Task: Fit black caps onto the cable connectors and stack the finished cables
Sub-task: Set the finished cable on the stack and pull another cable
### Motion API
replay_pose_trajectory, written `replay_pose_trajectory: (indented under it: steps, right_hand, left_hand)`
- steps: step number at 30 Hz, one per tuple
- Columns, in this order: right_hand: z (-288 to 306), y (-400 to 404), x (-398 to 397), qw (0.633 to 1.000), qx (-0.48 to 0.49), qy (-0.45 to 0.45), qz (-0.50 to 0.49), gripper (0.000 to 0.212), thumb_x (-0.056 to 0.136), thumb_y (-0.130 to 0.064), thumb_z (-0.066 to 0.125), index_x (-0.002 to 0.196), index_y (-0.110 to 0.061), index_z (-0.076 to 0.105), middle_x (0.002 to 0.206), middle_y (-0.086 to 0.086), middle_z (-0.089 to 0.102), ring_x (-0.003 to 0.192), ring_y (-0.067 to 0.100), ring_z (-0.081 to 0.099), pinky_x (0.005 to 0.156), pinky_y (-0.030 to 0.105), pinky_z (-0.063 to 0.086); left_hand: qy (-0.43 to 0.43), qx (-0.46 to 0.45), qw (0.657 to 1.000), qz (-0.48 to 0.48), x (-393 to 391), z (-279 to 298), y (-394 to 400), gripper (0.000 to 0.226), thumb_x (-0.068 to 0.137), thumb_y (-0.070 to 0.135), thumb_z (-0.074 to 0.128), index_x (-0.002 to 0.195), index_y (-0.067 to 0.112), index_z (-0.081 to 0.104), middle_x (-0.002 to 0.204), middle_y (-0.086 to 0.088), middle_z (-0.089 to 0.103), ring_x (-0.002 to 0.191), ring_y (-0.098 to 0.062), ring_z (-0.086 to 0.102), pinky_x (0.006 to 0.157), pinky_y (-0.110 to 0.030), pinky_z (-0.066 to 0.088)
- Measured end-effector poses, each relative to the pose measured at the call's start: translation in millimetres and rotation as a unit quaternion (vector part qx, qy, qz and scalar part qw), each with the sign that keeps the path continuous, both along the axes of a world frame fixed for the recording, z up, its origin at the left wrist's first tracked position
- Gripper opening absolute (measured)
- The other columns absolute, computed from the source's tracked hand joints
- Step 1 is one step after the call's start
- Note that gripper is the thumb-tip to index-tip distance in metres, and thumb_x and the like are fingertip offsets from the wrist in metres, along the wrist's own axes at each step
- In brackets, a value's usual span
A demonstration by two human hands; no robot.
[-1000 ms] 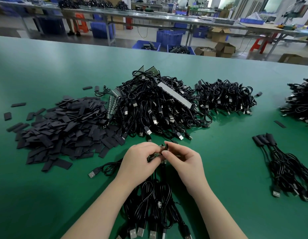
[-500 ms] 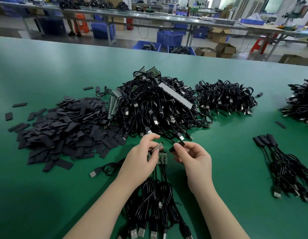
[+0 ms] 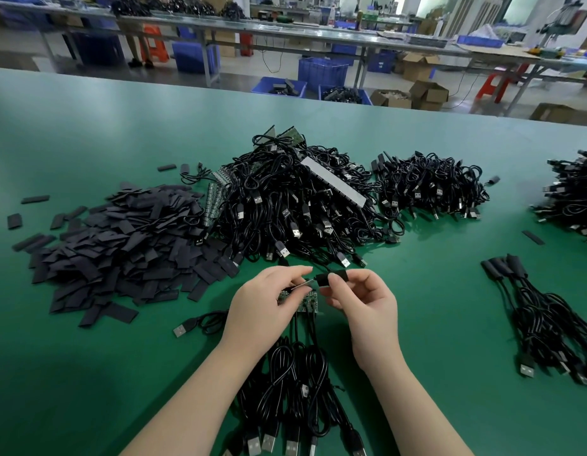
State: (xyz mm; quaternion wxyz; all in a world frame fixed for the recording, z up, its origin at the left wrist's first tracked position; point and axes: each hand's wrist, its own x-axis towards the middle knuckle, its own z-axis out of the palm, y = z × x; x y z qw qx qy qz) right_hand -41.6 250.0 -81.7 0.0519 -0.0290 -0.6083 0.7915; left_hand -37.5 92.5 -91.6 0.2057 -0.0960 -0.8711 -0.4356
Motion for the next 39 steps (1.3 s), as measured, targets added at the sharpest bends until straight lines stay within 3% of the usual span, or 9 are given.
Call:
replay_pose_trajectory:
  steps: [6,12,15,20,24,29,34,39]
  right_hand:
    - [-0.6,0.0,0.0,1.0,0.002,0.005,0.024,0.026,0.088,-0.003,0.071,0.095,-0.027,0.079,0.08,0.0,0.072,0.076,0.018,0.072,0.068,0.019,0.054]
    - [0.0,1.0,0.6,0.999,0.042,0.006,0.01,0.027,0.088,-0.003,0.071,0.088,-0.029,0.078,0.079,0.0,0.073,0.074,0.017,0.071,0.067,0.019,0.054]
    - [0.3,-1.2,2.3,0.997,0.065,0.009,0.027,0.024,0.087,-0.003,0.072,0.087,-0.026,0.078,0.078,0.0,0.073,0.071,0.014,0.068,0.067,0.019,0.054]
    - [1.1,-2.1,4.2,0.998,0.046,0.007,0.05,0.016,0.085,-0.001,0.073,0.093,-0.015,0.076,0.072,-0.003,0.07,0.068,0.011,0.068,0.065,0.016,0.053]
    - [1.2,-0.2,3.0,0.996,0.056,0.014,0.075,0.022,0.083,-0.001,0.075,0.1,-0.015,0.076,0.073,-0.004,0.07,0.068,0.007,0.067,0.068,0.016,0.053]
    - [0.4,-0.8,2.5,0.994,0.094,0.017,0.052,0.026,0.08,-0.006,0.079,0.082,-0.032,0.081,0.084,-0.003,0.078,0.078,0.004,0.072,0.07,0.013,0.052]
    - [-2.7,1.4,-0.3,0.993,0.119,0.014,0.01,0.021,0.082,-0.011,0.079,0.079,-0.031,0.08,0.078,-0.001,0.076,0.072,0.009,0.069,0.069,0.019,0.054]
    - [-4.3,3.3,-2.5,0.997,0.07,-0.011,-0.012,0.008,0.087,-0.01,0.074,0.081,-0.015,0.076,0.081,0.005,0.076,0.077,0.015,0.073,0.071,0.022,0.057]
  left_hand:
    - [0.023,-0.023,0.999,-0.016,-1.2,-1.1,-1.1,0.023,0.085,0.019,0.075,0.106,0.027,0.075,0.098,0.027,0.062,0.102,0.005,0.058,0.086,-0.012,0.047]
    - [-0.02,0.007,1.0,-0.008,0.4,-0.4,0.8,0.015,0.088,0.039,0.061,0.103,0.04,0.063,0.095,0.026,0.066,0.097,0.006,0.06,0.082,-0.012,0.048]
    - [-0.032,0.02,0.999,-0.029,0.6,0.2,0.6,0.023,0.085,0.047,0.059,0.107,0.041,0.063,0.097,0.026,0.066,0.099,0.006,0.06,0.084,-0.01,0.046]
    - [-0.02,-0.015,0.998,-0.058,-1.7,-0.4,-1.7,0.028,0.087,0.03,0.064,0.114,0.034,0.07,0.104,0.031,0.061,0.107,0.011,0.054,0.089,-0.005,0.039]
    - [-0.018,-0.015,0.998,-0.05,-3.4,-0.8,-2.3,0.028,0.088,0.033,0.059,0.113,0.031,0.071,0.101,0.035,0.057,0.106,0.014,0.052,0.088,-0.002,0.037]
    - [-0.033,0.005,0.998,-0.047,-1.9,0.6,-1.3,0.021,0.088,0.037,0.06,0.108,0.04,0.068,0.099,0.028,0.065,0.101,0.006,0.058,0.082,-0.01,0.045]
    - [-0.044,-0.057,0.997,-0.004,2.4,4.1,1.3,0.026,0.09,0.052,0.051,0.104,0.041,0.069,0.09,0.02,0.069,0.085,0.001,0.062,0.068,-0.022,0.051]
    - [-0.013,-0.068,0.997,-0.024,2.3,8.3,3.2,0.023,0.095,0.027,0.055,0.108,0.023,0.073,0.078,0.014,0.063,0.078,-0.006,0.059,0.071,-0.03,0.05]
